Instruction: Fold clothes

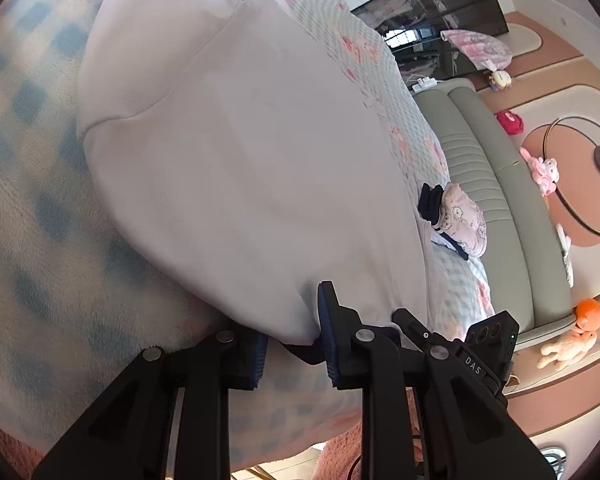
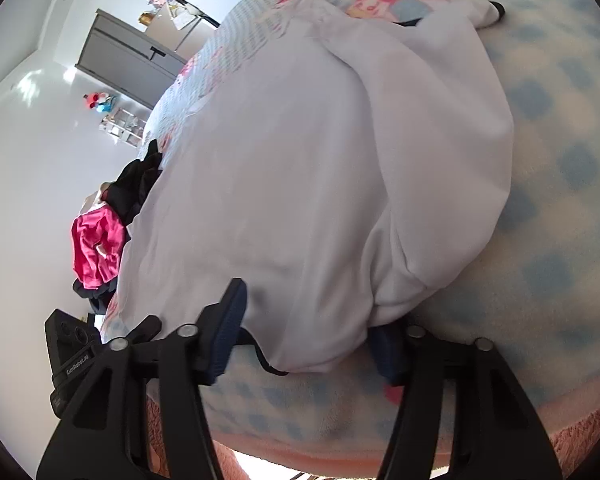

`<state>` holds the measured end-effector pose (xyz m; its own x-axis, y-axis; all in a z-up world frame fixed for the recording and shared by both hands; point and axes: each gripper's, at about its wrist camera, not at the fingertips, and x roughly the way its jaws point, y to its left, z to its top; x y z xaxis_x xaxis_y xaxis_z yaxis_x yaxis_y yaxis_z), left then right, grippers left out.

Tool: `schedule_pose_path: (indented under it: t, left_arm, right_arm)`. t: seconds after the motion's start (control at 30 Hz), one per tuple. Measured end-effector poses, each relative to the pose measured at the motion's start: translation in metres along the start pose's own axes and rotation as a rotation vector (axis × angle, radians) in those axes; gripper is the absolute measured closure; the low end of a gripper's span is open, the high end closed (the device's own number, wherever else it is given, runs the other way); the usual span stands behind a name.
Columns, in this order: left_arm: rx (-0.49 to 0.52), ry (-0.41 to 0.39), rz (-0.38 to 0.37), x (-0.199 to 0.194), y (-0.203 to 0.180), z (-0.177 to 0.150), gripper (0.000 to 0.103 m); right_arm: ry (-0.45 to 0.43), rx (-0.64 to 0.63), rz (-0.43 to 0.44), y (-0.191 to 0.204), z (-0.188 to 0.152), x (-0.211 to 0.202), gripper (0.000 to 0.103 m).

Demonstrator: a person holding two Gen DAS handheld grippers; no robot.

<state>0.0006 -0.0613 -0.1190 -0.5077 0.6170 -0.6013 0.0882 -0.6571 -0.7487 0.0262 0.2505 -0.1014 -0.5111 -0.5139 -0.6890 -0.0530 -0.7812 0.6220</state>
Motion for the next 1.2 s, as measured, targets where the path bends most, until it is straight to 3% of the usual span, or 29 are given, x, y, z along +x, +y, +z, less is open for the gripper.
schedule_pose_path:
  t: [0.1, 0.13, 0.17, 0.23, 0.33, 0.53, 0.73, 0.9, 1.03, 1.13, 1.17, 1.2]
  left_arm:
    - [-0.004, 0.002, 0.006, 0.004, 0.001, 0.003, 0.083]
    - [0.012, -0.012, 0.024, 0.001, -0.003, 0.003, 0.092]
    - [0.029, -0.025, 0.042, -0.001, -0.007, 0.002, 0.092]
    - [0.071, -0.043, 0.103, -0.008, -0.017, -0.001, 0.094]
    - [0.117, -0.057, 0.128, -0.017, -0.030, -0.001, 0.095]
    - [0.132, -0.078, 0.108, -0.036, -0.039, 0.000, 0.096]
    - [0.115, -0.068, 0.142, -0.036, -0.033, -0.015, 0.096]
    - [0.057, 0.088, 0.215, -0.012, -0.007, -0.021, 0.093]
    - [0.055, 0.104, 0.188, -0.030, -0.006, -0.032, 0.083]
    - [0.053, -0.038, 0.316, -0.054, -0.016, -0.041, 0.072]
    - [0.068, -0.089, 0.329, -0.060, -0.022, -0.043, 0.062]
    - [0.108, -0.125, 0.316, -0.064, -0.032, -0.042, 0.061]
  right_arm:
    - [-0.015, -0.006, -0.017, -0.001, -0.004, 0.002, 0.058]
    - [-0.018, -0.007, -0.017, 0.000, -0.004, 0.001, 0.061]
    - [-0.019, -0.016, -0.020, 0.002, -0.004, -0.001, 0.075]
    - [-0.021, -0.064, -0.047, 0.009, -0.004, -0.008, 0.093]
    - [-0.028, -0.099, -0.065, 0.018, -0.004, -0.020, 0.098]
    - [-0.046, -0.094, -0.028, 0.024, -0.001, -0.043, 0.099]
    - [-0.026, -0.082, -0.024, 0.014, -0.011, -0.054, 0.100]
    - [0.012, -0.094, -0.047, 0.011, -0.015, -0.052, 0.100]
    - [0.076, -0.121, -0.066, 0.016, -0.016, -0.055, 0.097]
    - [0.089, -0.165, -0.113, 0.024, -0.018, -0.065, 0.094]
    - [0.082, -0.181, -0.125, 0.027, -0.018, -0.068, 0.090]
    - [0.067, -0.197, -0.135, 0.031, -0.017, -0.072, 0.089]
